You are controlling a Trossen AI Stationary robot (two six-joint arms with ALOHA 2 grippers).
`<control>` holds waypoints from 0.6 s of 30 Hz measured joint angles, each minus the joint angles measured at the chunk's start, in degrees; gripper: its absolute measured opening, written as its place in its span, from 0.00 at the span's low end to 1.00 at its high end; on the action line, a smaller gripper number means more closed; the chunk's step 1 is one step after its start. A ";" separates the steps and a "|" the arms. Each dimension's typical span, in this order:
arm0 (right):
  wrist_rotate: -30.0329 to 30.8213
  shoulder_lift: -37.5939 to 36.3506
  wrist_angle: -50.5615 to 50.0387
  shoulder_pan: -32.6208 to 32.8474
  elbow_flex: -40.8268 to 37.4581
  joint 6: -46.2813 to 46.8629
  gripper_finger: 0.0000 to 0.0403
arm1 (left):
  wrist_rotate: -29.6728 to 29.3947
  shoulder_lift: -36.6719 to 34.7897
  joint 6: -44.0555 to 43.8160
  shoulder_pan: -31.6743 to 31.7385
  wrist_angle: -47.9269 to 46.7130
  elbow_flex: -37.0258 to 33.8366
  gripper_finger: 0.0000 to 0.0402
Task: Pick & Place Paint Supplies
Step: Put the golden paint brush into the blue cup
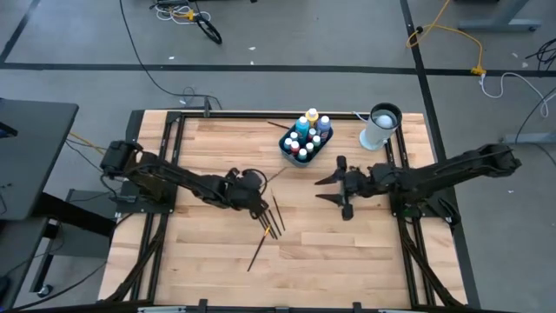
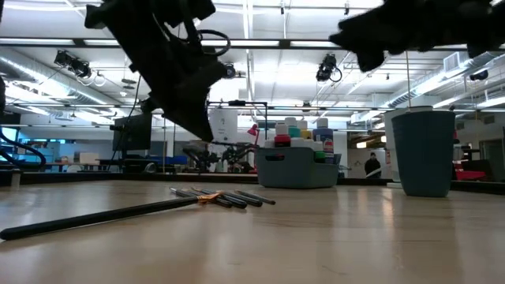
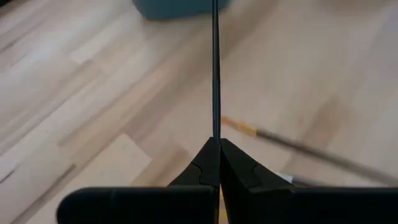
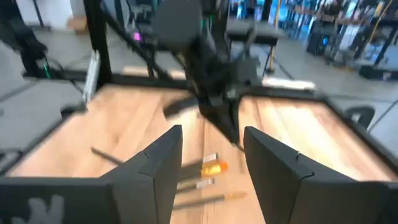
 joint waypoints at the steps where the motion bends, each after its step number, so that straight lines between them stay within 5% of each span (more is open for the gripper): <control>1: 0.04 2.20 0.51 0.00 0.28 -0.01 0.44 | 1.07 -0.06 1.75 0.00 -0.05 -0.09 0.00; 7: 3.26 17.21 -4.31 -0.25 9.64 -0.80 0.44 | 8.47 0.07 11.41 0.09 6.38 -0.05 0.00; 18: 8.92 38.45 -24.58 -1.44 29.58 -5.50 0.44 | 10.50 0.18 17.03 0.11 10.22 0.01 0.00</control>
